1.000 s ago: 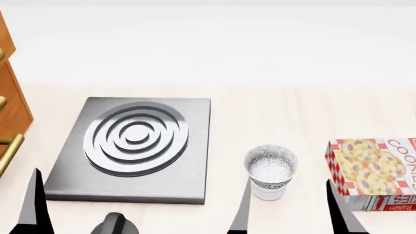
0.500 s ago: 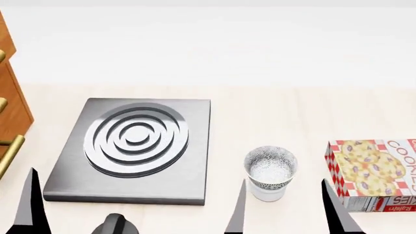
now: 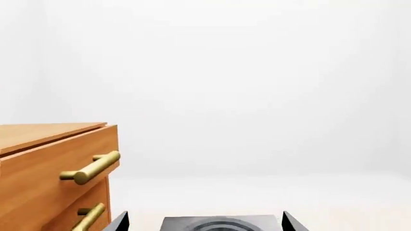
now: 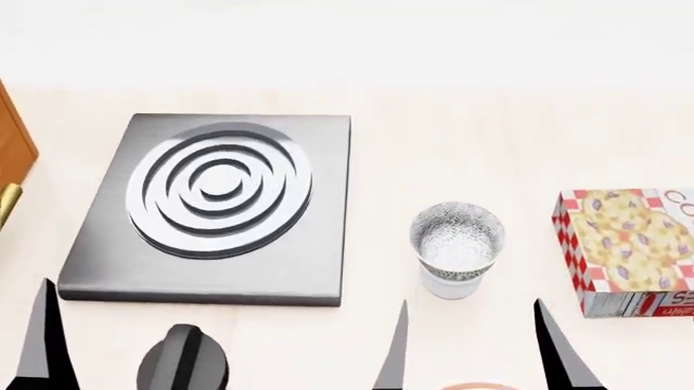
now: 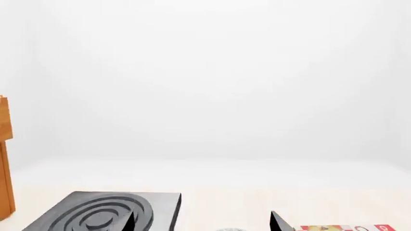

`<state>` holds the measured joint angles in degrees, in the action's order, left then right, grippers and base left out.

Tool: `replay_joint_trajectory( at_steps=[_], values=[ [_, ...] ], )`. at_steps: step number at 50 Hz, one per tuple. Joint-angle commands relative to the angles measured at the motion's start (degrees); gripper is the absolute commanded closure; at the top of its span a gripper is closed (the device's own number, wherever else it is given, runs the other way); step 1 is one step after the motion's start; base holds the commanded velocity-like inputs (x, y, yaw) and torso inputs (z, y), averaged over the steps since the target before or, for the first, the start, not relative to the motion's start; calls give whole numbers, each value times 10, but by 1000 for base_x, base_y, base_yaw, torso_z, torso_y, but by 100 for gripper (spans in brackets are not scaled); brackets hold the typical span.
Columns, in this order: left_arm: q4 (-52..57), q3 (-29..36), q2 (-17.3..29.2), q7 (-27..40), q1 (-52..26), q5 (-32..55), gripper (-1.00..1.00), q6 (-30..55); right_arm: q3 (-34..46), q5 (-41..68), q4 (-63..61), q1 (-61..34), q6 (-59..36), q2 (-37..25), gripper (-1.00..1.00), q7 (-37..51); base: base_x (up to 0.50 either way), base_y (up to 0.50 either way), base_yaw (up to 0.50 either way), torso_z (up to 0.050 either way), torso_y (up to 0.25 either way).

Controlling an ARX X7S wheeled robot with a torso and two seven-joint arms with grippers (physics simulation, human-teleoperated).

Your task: Pick the akita bowl on the ramekin and place it on the plate.

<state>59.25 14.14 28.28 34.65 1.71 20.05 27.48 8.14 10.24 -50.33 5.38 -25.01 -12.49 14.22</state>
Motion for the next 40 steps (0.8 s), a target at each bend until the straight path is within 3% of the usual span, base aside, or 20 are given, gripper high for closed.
replay_joint_trajectory(
  at_steps=[1,18,19,29,32,36,40],
  values=[
    [0,9,13,16,-4,3,-100,-7,2,3,3,-1,2,-4,-100,4,0,0,0,0,-250],
    [-6,21,22,27,-6,8,-100,-29,9,1,3,-1,2,-10,-100,12,0,0,0,-1,-250],
    [-10,2,16,29,-6,51,-100,-25,10,1,4,0,4,-11,-100,12,0,0,0,0,0],
    [-7,4,15,59,-22,58,-100,7,11,5,0,-2,0,-13,-100,17,0,0,0,0,0],
    [-1,15,17,80,-43,66,-100,58,12,4,1,-2,2,-14,-100,18,0,0,0,0,0],
    [-3,15,24,59,-22,60,-100,-1,12,5,1,-1,3,-16,-100,19,0,0,0,0,0],
    [-3,22,30,68,-27,56,-100,7,10,8,1,-1,5,-17,-100,20,0,0,0,0,0]
  ],
)
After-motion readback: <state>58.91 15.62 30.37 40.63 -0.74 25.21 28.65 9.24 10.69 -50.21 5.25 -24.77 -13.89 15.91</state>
